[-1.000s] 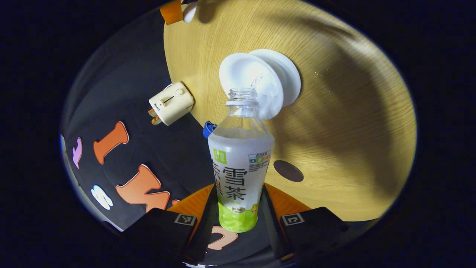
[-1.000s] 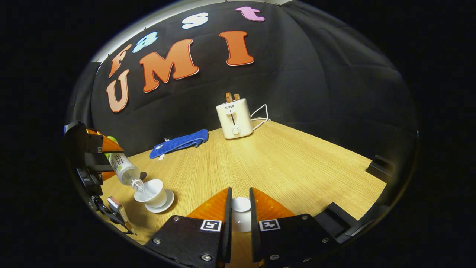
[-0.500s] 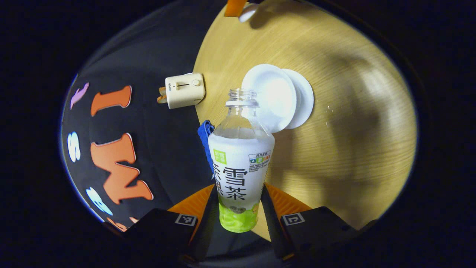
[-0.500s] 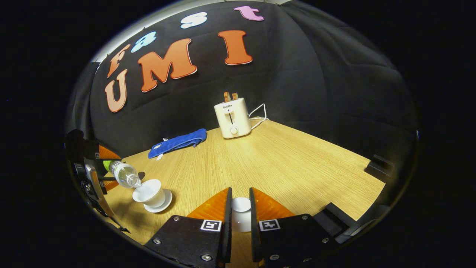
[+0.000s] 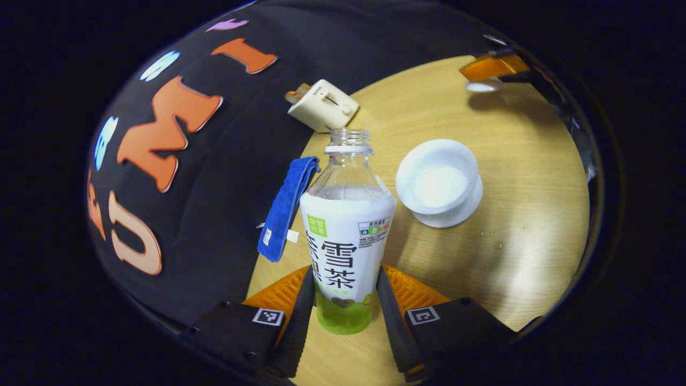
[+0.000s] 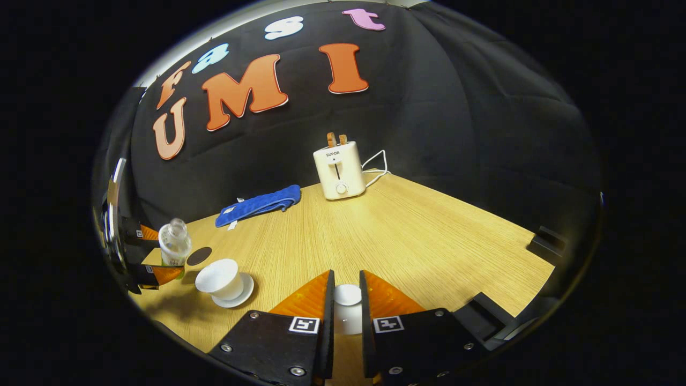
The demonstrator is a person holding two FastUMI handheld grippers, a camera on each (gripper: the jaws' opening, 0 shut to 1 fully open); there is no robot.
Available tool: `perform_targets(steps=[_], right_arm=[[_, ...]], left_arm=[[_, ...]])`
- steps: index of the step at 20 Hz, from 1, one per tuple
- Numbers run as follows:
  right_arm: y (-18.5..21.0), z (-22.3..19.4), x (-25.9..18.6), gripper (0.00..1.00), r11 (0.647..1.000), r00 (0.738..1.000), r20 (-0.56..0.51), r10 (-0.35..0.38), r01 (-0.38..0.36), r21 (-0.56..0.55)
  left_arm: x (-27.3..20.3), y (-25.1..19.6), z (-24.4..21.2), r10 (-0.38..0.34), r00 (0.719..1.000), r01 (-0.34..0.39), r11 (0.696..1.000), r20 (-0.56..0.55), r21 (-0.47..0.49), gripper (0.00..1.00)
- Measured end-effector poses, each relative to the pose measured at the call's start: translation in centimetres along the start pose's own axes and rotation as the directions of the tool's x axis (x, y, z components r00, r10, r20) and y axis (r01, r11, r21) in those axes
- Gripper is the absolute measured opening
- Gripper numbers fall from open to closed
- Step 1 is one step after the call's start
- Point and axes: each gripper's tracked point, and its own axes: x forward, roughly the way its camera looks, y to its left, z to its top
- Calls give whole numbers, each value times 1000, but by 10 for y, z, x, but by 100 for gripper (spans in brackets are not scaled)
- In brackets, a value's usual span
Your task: Open the teacup lid with one hand, grasp the water bottle and pour water into the teacup with the other hand; after pouring, place the water bottle on the coaster and then close the teacup lid.
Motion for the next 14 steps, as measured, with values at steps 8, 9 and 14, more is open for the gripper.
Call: perform_targets(steps=[8,9,14], right_arm=[[13,3,0,22,999,1000,-6,13,-13,-31],[13,2,0,22,999,1000,-6,12,-12,-33],[15,3,2,22,999,1000,-13,2,-2,-43]], left_arm=[[-30,41,11,9,985,81,859,173,-505,65],[-32,49,10,21,984,82,831,178,-550,65],[-15,94,-2,108,967,95,686,230,-721,69]])
